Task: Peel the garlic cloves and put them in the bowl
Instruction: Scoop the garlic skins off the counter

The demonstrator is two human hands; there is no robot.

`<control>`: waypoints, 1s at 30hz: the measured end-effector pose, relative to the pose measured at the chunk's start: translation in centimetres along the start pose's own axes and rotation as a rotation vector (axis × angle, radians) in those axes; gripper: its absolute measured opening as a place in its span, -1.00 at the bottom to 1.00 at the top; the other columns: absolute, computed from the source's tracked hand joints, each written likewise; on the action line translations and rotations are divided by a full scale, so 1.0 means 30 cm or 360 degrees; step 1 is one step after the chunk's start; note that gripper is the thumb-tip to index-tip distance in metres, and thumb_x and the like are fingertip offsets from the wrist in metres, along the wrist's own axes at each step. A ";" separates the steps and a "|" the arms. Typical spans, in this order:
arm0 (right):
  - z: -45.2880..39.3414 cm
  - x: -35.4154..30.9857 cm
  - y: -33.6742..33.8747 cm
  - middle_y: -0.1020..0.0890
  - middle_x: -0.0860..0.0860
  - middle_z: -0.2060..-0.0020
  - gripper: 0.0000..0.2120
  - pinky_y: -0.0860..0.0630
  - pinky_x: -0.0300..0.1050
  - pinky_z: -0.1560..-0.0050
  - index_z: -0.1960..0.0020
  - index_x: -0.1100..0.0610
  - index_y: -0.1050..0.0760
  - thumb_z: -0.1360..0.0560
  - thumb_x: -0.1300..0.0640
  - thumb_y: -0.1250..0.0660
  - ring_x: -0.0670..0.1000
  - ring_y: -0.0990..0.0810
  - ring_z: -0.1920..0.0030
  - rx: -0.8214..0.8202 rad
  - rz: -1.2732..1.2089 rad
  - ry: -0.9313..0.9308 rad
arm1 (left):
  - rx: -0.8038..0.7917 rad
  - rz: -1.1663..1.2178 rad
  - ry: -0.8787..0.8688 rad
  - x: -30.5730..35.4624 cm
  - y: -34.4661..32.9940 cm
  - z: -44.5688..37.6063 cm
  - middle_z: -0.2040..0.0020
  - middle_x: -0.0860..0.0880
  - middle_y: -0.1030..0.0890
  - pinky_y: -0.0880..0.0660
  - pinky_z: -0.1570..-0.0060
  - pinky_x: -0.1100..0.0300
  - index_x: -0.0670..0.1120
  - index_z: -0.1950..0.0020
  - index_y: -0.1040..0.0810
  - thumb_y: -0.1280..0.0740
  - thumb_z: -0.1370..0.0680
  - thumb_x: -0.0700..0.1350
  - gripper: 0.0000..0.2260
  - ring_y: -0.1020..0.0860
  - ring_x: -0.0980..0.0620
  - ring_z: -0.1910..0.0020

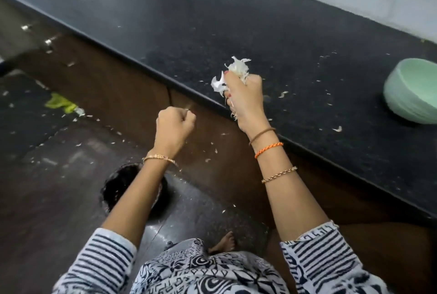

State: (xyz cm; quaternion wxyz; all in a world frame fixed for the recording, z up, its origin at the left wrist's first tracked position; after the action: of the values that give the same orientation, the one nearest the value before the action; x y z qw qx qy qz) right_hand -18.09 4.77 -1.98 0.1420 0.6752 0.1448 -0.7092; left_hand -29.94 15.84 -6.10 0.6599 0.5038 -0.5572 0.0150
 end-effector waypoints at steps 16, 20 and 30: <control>0.242 0.551 -0.875 -0.28 -0.17 0.68 -0.58 -0.16 -0.32 0.59 0.46 0.06 -0.24 -0.51 0.29 -0.25 -0.20 -0.20 0.63 -0.0838 0.0285 -0.0586 | 0.0508 0.2124 0.1947 -1.003 0.163 0.215 0.71 0.09 -0.19 0.01 0.81 0.39 -0.04 0.43 -0.14 -0.09 -0.60 -0.20 -0.62 -0.10 0.20 0.78; 0.189 0.831 -0.981 -0.35 -0.13 0.57 -0.63 -0.22 -0.19 0.45 0.48 0.07 -0.30 -0.46 0.21 -0.31 -0.11 -0.29 0.48 -0.0970 0.0686 -0.0664 | 0.0744 0.1734 0.2173 -1.227 0.139 0.252 0.71 0.06 -0.28 -0.01 0.73 0.47 -0.10 0.41 -0.27 -0.22 -0.56 -0.21 -0.66 -0.16 0.18 0.78; 0.102 1.868 -1.128 -0.57 0.23 -0.14 -0.72 -0.41 -0.11 -0.02 -0.16 0.29 -0.52 -0.55 0.14 -0.26 0.20 -0.52 -0.16 -0.1464 0.1817 -0.0854 | 0.0496 0.1470 0.2421 -2.008 -0.390 0.289 0.44 -0.03 -0.43 -0.49 0.37 0.21 -0.13 0.29 -0.32 -0.10 -0.65 -0.10 -0.68 -0.41 0.07 0.50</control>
State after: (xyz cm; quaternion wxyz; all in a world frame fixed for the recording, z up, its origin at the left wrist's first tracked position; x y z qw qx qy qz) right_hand -37.03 34.28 -57.36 0.7808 0.3238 0.0152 -0.5341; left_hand -52.19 36.80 -60.01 0.7027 0.1677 -0.1087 0.6828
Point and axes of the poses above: each hand's wrist, its own z-axis away from the middle knuckle, its own y-axis out of the back of the hand, x = y × z, the point moved 8 cm from there along -z, towards the middle knuckle
